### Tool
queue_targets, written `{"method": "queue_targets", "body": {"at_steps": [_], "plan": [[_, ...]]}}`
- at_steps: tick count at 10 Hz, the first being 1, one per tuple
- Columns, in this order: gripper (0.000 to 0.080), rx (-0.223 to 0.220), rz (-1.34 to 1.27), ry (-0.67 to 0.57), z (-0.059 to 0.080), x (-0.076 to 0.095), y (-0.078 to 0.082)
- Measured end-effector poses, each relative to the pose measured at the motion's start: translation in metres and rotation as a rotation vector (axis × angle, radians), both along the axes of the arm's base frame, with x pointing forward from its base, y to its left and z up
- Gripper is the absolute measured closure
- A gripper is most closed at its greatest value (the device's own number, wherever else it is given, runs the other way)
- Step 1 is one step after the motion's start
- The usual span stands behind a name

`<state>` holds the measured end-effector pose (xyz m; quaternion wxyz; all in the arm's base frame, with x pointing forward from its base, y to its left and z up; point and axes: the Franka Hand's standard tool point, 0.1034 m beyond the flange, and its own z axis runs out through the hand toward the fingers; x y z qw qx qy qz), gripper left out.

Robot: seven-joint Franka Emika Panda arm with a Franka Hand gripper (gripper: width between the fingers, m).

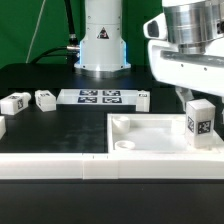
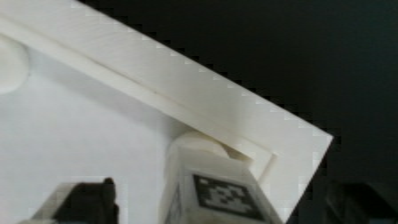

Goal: Assemble one leg

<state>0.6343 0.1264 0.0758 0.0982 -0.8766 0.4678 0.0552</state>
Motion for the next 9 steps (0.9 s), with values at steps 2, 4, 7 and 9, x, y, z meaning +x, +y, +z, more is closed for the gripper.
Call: {"method": "queue_targets", "body": {"at_steps": [2,4,7,9], "plan": [[0.0158,-0.015,0.316,-0.061,0.0001,-0.0001,-0.0060],[0.0152,-0.046,0.598,-0.104,0.0007,0.0002,-0.0093],[0.0150,-0.079,0.991,-0.132,-0.0006,0.0006,-0.0104],[0.0150,-0.076,1.143,-0.157,0.0027,0.0032,-0.0041]]}}
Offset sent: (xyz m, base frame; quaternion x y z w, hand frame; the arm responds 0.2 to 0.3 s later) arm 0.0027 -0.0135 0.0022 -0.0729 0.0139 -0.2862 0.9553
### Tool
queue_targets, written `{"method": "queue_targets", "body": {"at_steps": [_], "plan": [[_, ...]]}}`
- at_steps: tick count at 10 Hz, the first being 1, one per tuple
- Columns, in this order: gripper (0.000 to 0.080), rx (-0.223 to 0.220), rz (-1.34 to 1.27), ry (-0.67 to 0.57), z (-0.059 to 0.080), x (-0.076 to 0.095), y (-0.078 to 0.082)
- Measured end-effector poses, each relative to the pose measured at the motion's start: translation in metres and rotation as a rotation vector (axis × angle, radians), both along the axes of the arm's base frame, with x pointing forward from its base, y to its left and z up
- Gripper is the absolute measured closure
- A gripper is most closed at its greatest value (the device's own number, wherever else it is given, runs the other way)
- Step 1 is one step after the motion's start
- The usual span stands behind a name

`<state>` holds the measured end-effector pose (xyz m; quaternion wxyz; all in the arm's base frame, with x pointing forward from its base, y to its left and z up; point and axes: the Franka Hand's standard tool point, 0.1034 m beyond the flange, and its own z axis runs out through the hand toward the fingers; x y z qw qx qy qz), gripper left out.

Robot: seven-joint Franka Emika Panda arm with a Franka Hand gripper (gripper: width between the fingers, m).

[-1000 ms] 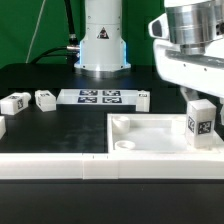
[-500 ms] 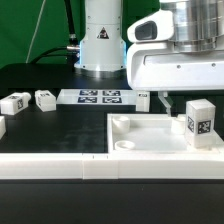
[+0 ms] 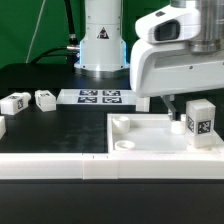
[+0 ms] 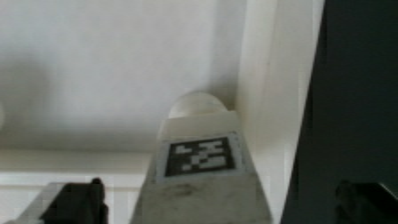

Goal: Assemble one leg

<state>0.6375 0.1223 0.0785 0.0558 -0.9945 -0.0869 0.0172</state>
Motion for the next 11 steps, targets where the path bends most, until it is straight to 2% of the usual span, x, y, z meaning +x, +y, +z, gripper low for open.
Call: {"method": "queue_targets", "body": {"at_steps": [1,2,3,4,5,8,11], "plan": [[0.0150,0.001,-0.004,0.001,-0.0003,-0.0001,-0.0002],[0.0274,0.001,-0.004,0.001,-0.0004,-0.0002,-0.0002],[0.0274,0.001,-0.004,0.001,-0.0004,-0.0002,-0.0003],[0.0414,0.001,-0.004,0.001,-0.0005,-0.0003,-0.0003],[0.0504,-0.003,-0.012,0.000,-0.0007,0.0005,-0.0038],[0.0505,-0.004,-0.038,0.003,-0.0010,0.0003,-0.0046],[0.0505,-0.012,-0.470,0.018,-0.0024,-0.0006,-0.0048]]}}
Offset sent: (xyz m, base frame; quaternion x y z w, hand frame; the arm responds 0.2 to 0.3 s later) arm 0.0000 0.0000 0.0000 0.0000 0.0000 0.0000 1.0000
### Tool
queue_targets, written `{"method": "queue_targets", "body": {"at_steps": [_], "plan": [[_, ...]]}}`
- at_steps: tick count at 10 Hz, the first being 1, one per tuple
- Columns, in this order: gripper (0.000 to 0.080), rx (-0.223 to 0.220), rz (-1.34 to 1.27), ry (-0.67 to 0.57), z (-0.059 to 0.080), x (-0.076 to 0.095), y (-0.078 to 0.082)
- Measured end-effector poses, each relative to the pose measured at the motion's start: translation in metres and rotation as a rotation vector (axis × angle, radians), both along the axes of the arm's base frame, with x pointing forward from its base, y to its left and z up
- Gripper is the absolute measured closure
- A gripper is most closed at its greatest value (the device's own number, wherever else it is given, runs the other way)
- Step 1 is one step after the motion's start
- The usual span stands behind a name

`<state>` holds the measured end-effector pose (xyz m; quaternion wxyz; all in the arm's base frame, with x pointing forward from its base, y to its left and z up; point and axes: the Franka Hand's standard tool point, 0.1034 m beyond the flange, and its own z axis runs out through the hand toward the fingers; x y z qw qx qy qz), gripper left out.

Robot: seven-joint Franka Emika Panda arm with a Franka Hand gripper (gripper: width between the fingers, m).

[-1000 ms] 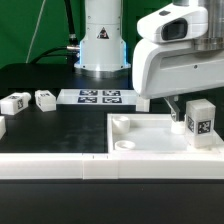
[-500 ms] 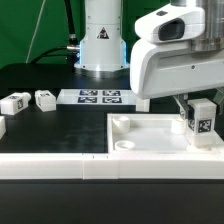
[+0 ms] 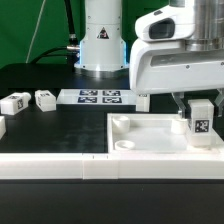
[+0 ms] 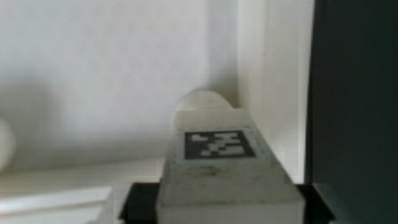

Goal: Assemble one leg

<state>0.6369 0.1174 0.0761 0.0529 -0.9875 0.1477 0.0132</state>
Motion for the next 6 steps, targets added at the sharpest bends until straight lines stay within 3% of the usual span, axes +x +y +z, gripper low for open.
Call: {"method": "queue_targets", "body": {"at_steps": [6], "plan": [[0.0506,-0.005,-0.803,0.077,-0.0016,-0.0023,0.0083]]}}
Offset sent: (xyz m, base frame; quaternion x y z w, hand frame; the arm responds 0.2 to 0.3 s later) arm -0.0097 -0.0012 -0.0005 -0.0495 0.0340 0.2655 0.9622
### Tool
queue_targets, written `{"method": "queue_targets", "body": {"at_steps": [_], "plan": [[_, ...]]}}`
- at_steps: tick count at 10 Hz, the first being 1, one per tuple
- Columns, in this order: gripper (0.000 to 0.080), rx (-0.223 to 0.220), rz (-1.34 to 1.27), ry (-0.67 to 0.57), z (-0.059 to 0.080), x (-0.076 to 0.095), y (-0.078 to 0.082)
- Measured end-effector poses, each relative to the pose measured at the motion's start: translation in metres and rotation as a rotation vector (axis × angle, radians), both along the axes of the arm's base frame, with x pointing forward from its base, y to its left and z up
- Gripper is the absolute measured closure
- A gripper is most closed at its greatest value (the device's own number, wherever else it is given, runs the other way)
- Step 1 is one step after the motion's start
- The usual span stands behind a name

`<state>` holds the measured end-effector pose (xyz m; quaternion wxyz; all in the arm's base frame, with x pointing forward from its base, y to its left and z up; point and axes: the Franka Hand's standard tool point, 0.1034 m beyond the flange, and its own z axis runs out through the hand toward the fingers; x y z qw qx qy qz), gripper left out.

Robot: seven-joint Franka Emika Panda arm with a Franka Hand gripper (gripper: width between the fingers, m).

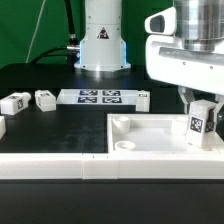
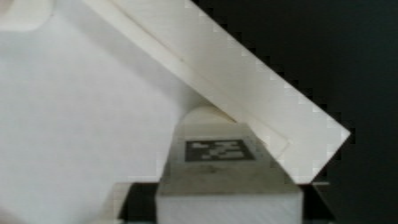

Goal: Assemble one leg

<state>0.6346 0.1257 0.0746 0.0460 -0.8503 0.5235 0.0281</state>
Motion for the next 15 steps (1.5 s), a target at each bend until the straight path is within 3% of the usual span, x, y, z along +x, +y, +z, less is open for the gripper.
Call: {"method": "queue_targets", "body": {"at_steps": [2,5,6,7,8,9,12,15], "plan": [[0.0506,0.024,-0.159,0.020,0.0002,-0.0003,0.0041],[0.0506,0.030,-0.135,0.016,-0.0004,0.0000,0.0042],[0.0328,0.033,-0.070,-0.008,0.0002,0.0029,0.0033],[0.0212,0.031,0.067,-0.022,0.0005,0.0030,0.0024],[0.0212,-0.001,0.243,-0.010,0.0022,0.0018,0.0044],[0.0162,-0.002,0.371,-0.026,0.0041,0.0053,0.0062],[0.0150,-0.027,0.779,-0.043,0.0058,0.0062,0.0053],[0.0150,-0.021,1.037,-0.066,0.0049,0.0062,0.0015]]}}
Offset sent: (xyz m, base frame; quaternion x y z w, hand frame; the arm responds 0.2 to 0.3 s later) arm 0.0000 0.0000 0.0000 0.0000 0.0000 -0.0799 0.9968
